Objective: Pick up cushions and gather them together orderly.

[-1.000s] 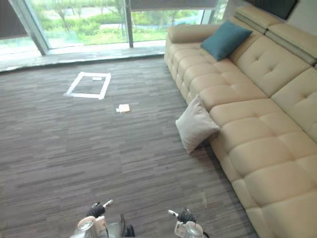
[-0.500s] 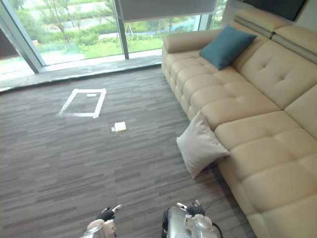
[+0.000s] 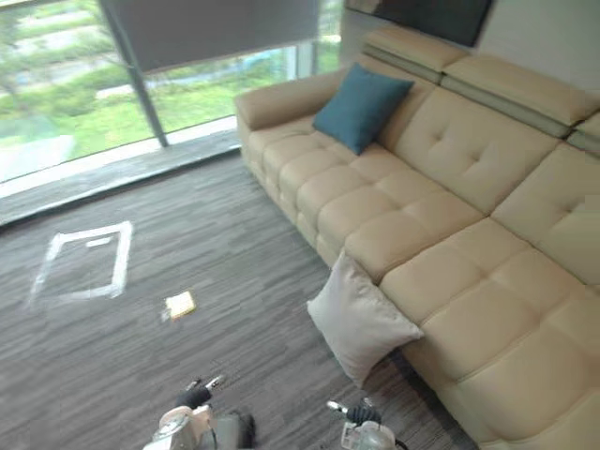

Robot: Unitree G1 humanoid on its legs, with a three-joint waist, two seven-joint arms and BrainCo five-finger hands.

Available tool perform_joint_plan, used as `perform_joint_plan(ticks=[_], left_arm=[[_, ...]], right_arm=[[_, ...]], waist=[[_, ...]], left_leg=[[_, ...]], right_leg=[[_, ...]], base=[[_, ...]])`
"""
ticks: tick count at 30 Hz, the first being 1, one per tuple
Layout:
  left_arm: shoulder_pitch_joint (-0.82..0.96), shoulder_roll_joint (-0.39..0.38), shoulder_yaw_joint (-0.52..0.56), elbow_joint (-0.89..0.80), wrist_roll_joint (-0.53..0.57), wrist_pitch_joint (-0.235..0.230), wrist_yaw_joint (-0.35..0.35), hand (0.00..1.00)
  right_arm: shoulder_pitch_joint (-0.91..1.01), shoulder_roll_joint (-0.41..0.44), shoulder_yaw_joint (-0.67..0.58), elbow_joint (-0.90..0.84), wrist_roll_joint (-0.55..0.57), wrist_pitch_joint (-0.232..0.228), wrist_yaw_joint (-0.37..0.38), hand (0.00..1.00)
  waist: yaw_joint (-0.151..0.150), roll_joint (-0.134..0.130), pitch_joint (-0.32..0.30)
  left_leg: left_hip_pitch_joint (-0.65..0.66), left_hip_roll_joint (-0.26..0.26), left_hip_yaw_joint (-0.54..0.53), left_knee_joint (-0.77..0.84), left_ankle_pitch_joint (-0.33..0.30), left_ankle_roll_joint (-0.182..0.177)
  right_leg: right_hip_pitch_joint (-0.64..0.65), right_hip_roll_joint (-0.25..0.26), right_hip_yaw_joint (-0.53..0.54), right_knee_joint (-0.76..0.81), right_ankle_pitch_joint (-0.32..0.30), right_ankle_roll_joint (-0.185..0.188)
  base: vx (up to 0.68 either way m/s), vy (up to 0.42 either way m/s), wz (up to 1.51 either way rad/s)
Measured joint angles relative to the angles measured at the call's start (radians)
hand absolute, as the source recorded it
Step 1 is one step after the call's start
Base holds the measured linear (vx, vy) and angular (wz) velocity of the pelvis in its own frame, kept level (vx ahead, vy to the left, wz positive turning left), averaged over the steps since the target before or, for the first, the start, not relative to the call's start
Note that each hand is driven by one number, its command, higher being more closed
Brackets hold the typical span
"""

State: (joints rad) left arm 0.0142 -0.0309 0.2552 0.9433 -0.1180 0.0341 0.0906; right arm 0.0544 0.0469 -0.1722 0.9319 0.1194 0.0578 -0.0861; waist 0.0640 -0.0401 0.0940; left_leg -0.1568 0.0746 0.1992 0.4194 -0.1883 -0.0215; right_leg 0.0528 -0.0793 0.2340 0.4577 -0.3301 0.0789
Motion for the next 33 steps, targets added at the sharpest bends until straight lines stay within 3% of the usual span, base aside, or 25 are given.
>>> perform_joint_plan(ticks=[3,5,6,8,11,12,13,14,16,18,20,21,22,24,25,26,28,29,30,32,33], left_arm=[[-0.004,0.004,0.000,0.024,0.000,0.002,0.001,0.00],[-0.002,0.007,0.000,0.035,-0.001,0.002,0.009,0.00],[-0.003,0.010,0.000,0.044,-0.001,0.003,0.015,0.00],[-0.003,0.013,0.000,0.050,-0.001,0.004,0.014,0.00],[-0.010,0.024,-0.017,0.069,0.000,0.003,0.014,0.00],[-0.011,0.026,-0.020,0.072,0.000,0.004,0.013,0.00],[-0.011,0.022,-0.026,0.082,0.001,0.003,0.013,0.00],[-0.016,0.016,-0.030,0.083,0.003,0.002,0.010,0.00],[-0.023,0.000,-0.038,0.082,0.011,0.004,0.002,0.00],[-0.022,-0.007,-0.038,0.071,0.015,0.006,0.000,0.00],[-0.013,-0.026,-0.036,0.031,0.016,0.005,-0.006,0.00],[-0.002,-0.028,-0.036,0.008,0.015,0.002,-0.008,0.00],[0.001,-0.027,-0.035,0.004,0.015,0.001,-0.008,0.00],[0.001,-0.027,-0.036,-0.004,0.008,0.000,-0.007,0.00],[0.001,-0.027,-0.035,-0.010,0.007,0.000,-0.007,0.00],[0.001,-0.027,-0.035,-0.010,0.007,-0.001,-0.007,0.00],[0.000,-0.028,-0.035,-0.008,0.008,-0.004,-0.007,0.00],[-0.001,-0.028,-0.035,-0.008,0.008,-0.005,-0.007,0.00],[-0.001,-0.027,-0.035,-0.006,0.008,-0.006,-0.007,0.00],[-0.003,-0.016,-0.035,0.009,0.008,-0.005,-0.005,0.00],[-0.005,-0.006,-0.036,0.013,0.008,-0.006,-0.005,0.00]], right_arm=[[-0.007,0.003,0.021,-0.007,-0.002,-0.001,0.008,0.00],[-0.014,0.002,0.020,-0.011,-0.003,0.000,0.008,0.00],[-0.021,0.001,0.020,-0.012,-0.003,-0.001,0.008,0.00],[-0.028,0.000,0.018,-0.014,-0.003,-0.008,0.008,0.00],[-0.033,-0.007,-0.011,-0.014,-0.003,-0.023,0.008,0.00],[-0.033,-0.009,-0.022,-0.014,-0.002,-0.022,0.008,0.00],[-0.035,-0.017,-0.025,-0.013,-0.003,-0.022,0.008,0.00],[-0.035,-0.027,-0.036,-0.011,-0.003,-0.022,0.008,0.00],[-0.040,-0.034,-0.070,-0.018,-0.001,-0.027,0.005,0.00],[-0.038,-0.035,-0.089,-0.018,0.000,-0.030,0.005,0.00],[-0.029,-0.049,-0.087,-0.013,0.001,-0.028,0.003,0.00],[-0.029,-0.050,-0.080,-0.012,0.002,-0.027,0.000,0.00],[-0.029,-0.050,-0.078,-0.012,0.002,-0.028,0.001,0.00],[-0.034,-0.049,-0.078,-0.010,0.003,-0.026,-0.003,0.00],[-0.031,-0.049,-0.078,-0.009,0.006,-0.024,-0.005,0.00],[-0.031,-0.049,-0.078,-0.010,0.007,-0.022,-0.005,0.00],[-0.031,-0.050,-0.071,-0.007,0.007,-0.018,-0.009,0.00],[-0.031,-0.052,-0.065,-0.006,0.007,-0.018,-0.011,0.00],[-0.031,-0.059,-0.039,-0.004,0.006,-0.019,-0.013,0.00],[-0.027,-0.055,-0.012,0.005,0.006,-0.019,-0.013,0.00],[-0.014,-0.044,-0.008,0.011,0.006,-0.018,-0.013,0.00]], waist=[[-0.006,0.013,0.008],[-0.001,0.026,0.016],[-0.002,0.033,0.018],[-0.008,0.035,0.020],[-0.023,0.023,0.032],[-0.026,0.015,0.036],[-0.027,0.022,0.037],[-0.026,0.042,0.044],[-0.037,0.055,0.055],[-0.055,0.057,0.056],[-0.053,0.066,0.062],[-0.045,0.074,0.065],[-0.047,0.075,0.064],[-0.046,0.073,0.065],[-0.041,0.069,0.068],[-0.040,0.069,0.068],[-0.029,0.069,0.068],[-0.027,0.069,0.068],[-0.023,0.070,0.067],[-0.027,0.049,0.049],[-0.025,0.023,0.035]], left_leg=[[0.113,-0.002,0.065,-0.042,-0.027,0.045],[0.212,0.001,0.138,-0.121,-0.030,0.048],[0.283,0.006,0.173,-0.196,-0.031,0.047],[0.332,0.019,0.218,-0.249,-0.044,0.024],[0.403,0.021,0.291,-0.295,-0.059,-0.014],[0.420,0.012,0.295,-0.296,-0.067,-0.035],[0.429,0.018,0.286,-0.299,-0.070,-0.040],[0.435,0.035,0.273,-0.292,-0.055,-0.054],[0.426,0.044,0.237,-0.235,-0.052,-0.059],[0.358,0.087,0.186,-0.052,-0.051,-0.064],[0.217,0.163,0.085,0.302,-0.004,-0.147],[0.159,0.185,0.068,0.434,-0.009,-0.146],[0.146,0.185,0.064,0.449,-0.012,-0.142],[0.085,0.181,0.076,0.405,-0.043,-0.100],[0.067,0.172,0.077,0.308,-0.059,-0.080],[0.061,0.169,0.069,0.273,-0.062,-0.075],[0.048,0.102,-0.067,0.025,-0.057,-0.069],[0.049,0.090,-0.101,-0.012,-0.049,-0.065],[0.056,0.061,-0.190,-0.090,0.022,-0.094],[0.076,0.029,-0.159,-0.086,0.018,-0.092],[0.072,0.018,-0.121,-0.075,0.004,-0.073]], right_leg=[[-0.101,-0.017,-0.039,0.250,0.067,0.057],[-0.176,-0.052,-0.143,0.347,0.050,0.028],[-0.220,-0.068,-0.238,0.351,0.036,0.004],[-0.276,-0.076,-0.350,0.308,0.033,-0.002],[-0.315,-0.074,-0.503,0.061,0.112,-0.036],[-0.312,-0.071,-0.503,-0.006,0.170,-0.060],[-0.301,-0.055,-0.504,-0.003,0.192,-0.112],[-0.290,-0.039,-0.506,-0.002,0.171,-0.123],[-0.292,-0.039,-0.509,0.034,0.122,-0.131],[-0.252,-0.035,-0.524,0.026,0.096,-0.132],[-0.171,0.002,-0.522,-0.029,0.087,-0.139],[-0.134,0.021,-0.491,-0.047,0.079,-0.150],[-0.126,0.023,-0.486,-0.050,0.079,-0.151],[-0.087,0.030,-0.437,-0.081,0.078,-0.151],[-0.076,0.030,-0.398,-0.092,0.074,-0.144],[-0.069,0.030,-0.386,-0.096,0.071,-0.141],[-0.062,0.025,-0.290,-0.092,0.054,-0.114],[-0.062,0.024,-0.274,-0.087,0.049,-0.105],[-0.076,0.022,-0.228,-0.055,0.031,-0.068],[-0.080,0.002,-0.178,-0.045,0.020,-0.042],[-0.070,-0.018,-0.161,-0.074,0.033,-0.023]], base=[[0.30,0.239,-0.87],[0.19,0.133,-1.05],[0.20,0.072,-0.96],[0.20,0.036,-0.88],[0.22,-0.105,-0.67],[0.30,-0.155,-0.31],[0.25,-0.120,-0.33],[0.29,-0.165,-0.26],[0.28,-0.197,-0.02],[0.25,-0.223,0.23],[0.20,-0.134,-0.17],[0.25,-0.065,-0.61],[0.26,0.009,-0.84],[0.18,0.043,-0.76],[0.13,0.074,-0.67],[0.25,0.196,-0.91],[0.27,0.271,-1.03],[0.24,0.320,-1.09],[0.18,0.263,-0.90],[0.24,0.298,-0.65],[0.30,0.323,-0.38]])
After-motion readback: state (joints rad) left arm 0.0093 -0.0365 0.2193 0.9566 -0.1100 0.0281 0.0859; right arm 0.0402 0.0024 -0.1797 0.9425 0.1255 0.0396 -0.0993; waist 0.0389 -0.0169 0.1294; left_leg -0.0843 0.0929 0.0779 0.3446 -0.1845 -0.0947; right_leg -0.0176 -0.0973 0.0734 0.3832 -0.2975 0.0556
